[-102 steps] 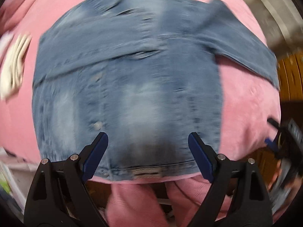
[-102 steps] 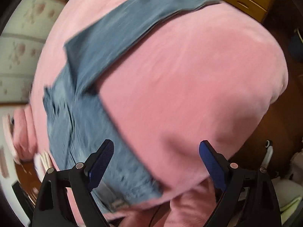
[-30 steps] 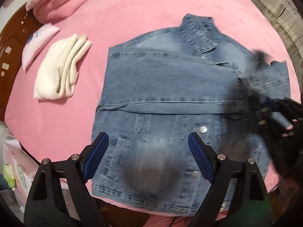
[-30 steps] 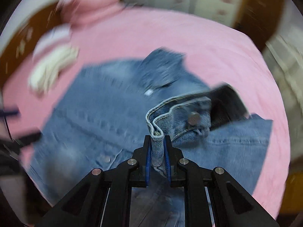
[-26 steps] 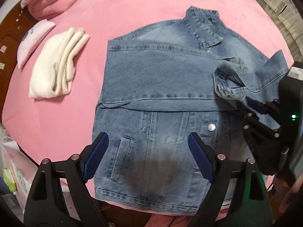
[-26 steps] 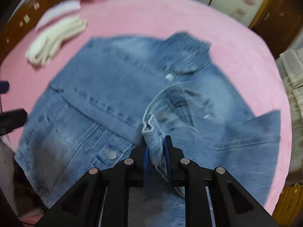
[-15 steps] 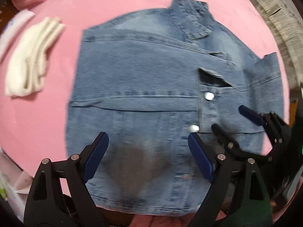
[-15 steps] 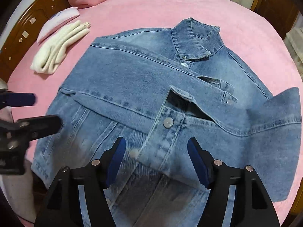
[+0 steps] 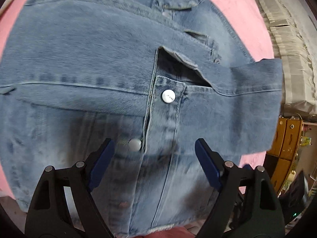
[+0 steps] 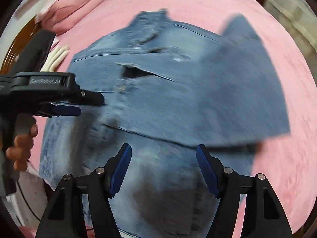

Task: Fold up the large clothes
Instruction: 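Fold the held sleeve across the jacket front with the right tool, then pinch the button placket with the left tool while the right tool releases the sleeve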

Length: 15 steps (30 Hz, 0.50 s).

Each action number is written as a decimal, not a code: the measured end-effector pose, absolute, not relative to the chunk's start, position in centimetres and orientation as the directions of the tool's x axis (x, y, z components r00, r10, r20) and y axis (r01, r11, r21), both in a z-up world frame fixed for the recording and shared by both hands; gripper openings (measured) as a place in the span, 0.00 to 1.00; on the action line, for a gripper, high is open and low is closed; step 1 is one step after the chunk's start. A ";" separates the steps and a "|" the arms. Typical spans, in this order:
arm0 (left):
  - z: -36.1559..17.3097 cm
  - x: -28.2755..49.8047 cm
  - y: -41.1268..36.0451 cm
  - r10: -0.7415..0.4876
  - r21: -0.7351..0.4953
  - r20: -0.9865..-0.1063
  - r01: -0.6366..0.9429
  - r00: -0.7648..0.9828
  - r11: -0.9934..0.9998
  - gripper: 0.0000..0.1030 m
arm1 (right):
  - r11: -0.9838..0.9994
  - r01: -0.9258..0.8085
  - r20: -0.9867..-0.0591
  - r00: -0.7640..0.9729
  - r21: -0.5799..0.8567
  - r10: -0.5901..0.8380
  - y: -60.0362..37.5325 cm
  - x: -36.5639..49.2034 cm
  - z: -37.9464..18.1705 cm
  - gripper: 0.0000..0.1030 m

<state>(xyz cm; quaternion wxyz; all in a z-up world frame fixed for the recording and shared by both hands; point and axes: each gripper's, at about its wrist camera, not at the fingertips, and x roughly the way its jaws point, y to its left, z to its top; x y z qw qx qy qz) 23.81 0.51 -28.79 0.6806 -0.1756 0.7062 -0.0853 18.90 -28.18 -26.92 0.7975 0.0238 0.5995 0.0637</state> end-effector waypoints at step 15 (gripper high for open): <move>-31.1 23.9 -7.2 -0.159 -0.160 -0.987 0.054 -0.029 0.986 0.31 | 0.979 0.200 -0.964 0.266 0.033 -0.022 -42.1 14.0 -29.7 0.67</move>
